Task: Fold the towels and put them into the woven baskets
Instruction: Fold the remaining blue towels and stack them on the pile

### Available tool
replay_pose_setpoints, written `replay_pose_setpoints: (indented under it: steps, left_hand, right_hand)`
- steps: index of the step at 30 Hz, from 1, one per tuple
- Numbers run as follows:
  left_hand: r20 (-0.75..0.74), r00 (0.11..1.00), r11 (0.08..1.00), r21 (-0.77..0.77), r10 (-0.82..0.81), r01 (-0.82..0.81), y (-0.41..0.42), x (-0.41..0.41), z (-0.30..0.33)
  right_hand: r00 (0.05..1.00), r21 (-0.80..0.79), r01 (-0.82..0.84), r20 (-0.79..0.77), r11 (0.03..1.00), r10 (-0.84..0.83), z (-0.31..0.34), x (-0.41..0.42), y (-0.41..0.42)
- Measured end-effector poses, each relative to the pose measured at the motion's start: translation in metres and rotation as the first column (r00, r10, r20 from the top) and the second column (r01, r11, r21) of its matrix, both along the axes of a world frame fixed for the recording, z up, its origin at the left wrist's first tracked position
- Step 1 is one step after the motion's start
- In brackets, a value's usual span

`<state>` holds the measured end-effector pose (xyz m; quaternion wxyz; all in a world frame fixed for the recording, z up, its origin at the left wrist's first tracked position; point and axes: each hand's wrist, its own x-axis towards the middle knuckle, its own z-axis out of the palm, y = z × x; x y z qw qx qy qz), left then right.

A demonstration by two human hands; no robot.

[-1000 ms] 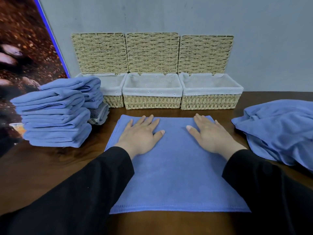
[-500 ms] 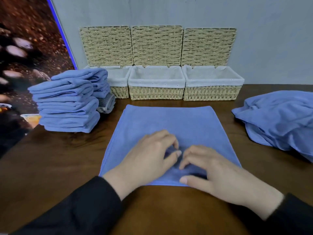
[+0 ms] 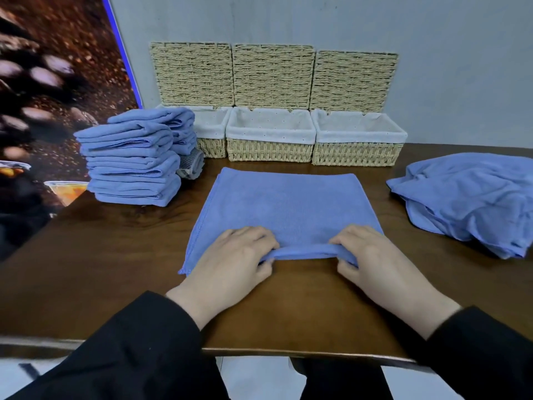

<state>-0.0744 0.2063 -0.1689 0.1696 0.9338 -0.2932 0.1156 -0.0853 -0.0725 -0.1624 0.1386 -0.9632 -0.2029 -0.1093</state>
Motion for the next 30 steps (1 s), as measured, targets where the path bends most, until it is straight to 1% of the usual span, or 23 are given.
replay_pose_setpoints:
  steps: [2, 3, 5, 7, 9, 11, 14, 18, 19, 21, 25, 28, 30]
  left_hand:
    - [0.022, 0.996, 0.996, -0.028, 0.091, -0.090, 0.012, -0.004, 0.001]
    - [0.023, 0.990, 0.989, -0.050, 0.140, -0.138, 0.020, -0.006, 0.002]
    - [0.002, 0.977, 0.970, -0.117, 0.215, -0.213, 0.039, -0.009, 0.005]
    - [-0.060, 0.965, 0.937, -0.233, 0.254, -0.261, 0.056, -0.011, 0.008]
    - [-0.173, 0.944, 0.880, -0.346, 0.280, -0.324, 0.068, -0.011, 0.013]
    - [-0.268, 0.920, 0.819, -0.429, 0.288, -0.381, 0.073, -0.010, 0.017]
    - [-0.337, 0.902, 0.763, -0.498, 0.269, -0.413, 0.075, -0.011, 0.022]
    - [-0.409, 0.894, 0.714, -0.569, 0.183, -0.407, 0.083, -0.007, 0.037]
    - [-0.420, 0.890, 0.702, -0.580, 0.177, -0.413, 0.085, -0.004, 0.040]
    - [-0.409, 0.887, 0.698, -0.571, 0.214, -0.432, 0.085, 0.006, 0.048]
    - [-0.350, 0.891, 0.756, -0.488, 0.288, -0.436, 0.073, 0.041, 0.065]
    - [-0.301, 0.887, 0.812, -0.375, 0.350, -0.448, 0.066, 0.082, 0.068]
    - [-0.218, 0.876, 0.835, -0.272, 0.431, -0.478, 0.060, 0.103, 0.065]
  right_hand:
    - [0.997, 0.006, 0.082, -0.007, 0.997, -0.081, 0.000, -0.002, -0.012]
    - [0.993, 0.036, 0.116, -0.016, 0.993, -0.116, 0.001, -0.005, -0.017]
    - [0.983, 0.149, 0.182, -0.037, 0.972, -0.178, 0.003, -0.012, -0.028]
    - [0.971, 0.281, 0.240, -0.063, 0.929, -0.231, 0.007, -0.017, -0.035]
    - [0.958, 0.373, 0.287, -0.124, 0.882, -0.259, 0.010, -0.019, -0.041]
    - [0.949, 0.432, 0.311, -0.182, 0.847, -0.256, 0.014, -0.019, -0.044]
    - [0.941, 0.496, 0.336, -0.215, 0.801, -0.262, 0.024, -0.020, -0.046]
    - [0.945, 0.661, 0.315, -0.288, 0.681, -0.158, 0.045, -0.020, -0.045]
    - [0.944, 0.666, 0.313, -0.296, 0.677, -0.146, 0.050, -0.018, -0.046]
    - [0.939, 0.626, 0.327, -0.299, 0.709, -0.169, 0.058, -0.008, -0.050]
    - [0.921, 0.514, 0.384, -0.265, 0.767, -0.284, 0.067, 0.023, -0.052]
    - [0.893, 0.418, 0.447, -0.257, 0.791, -0.369, 0.062, 0.057, -0.058]
    - [0.870, 0.355, 0.491, -0.250, 0.795, -0.426, 0.054, 0.078, -0.060]
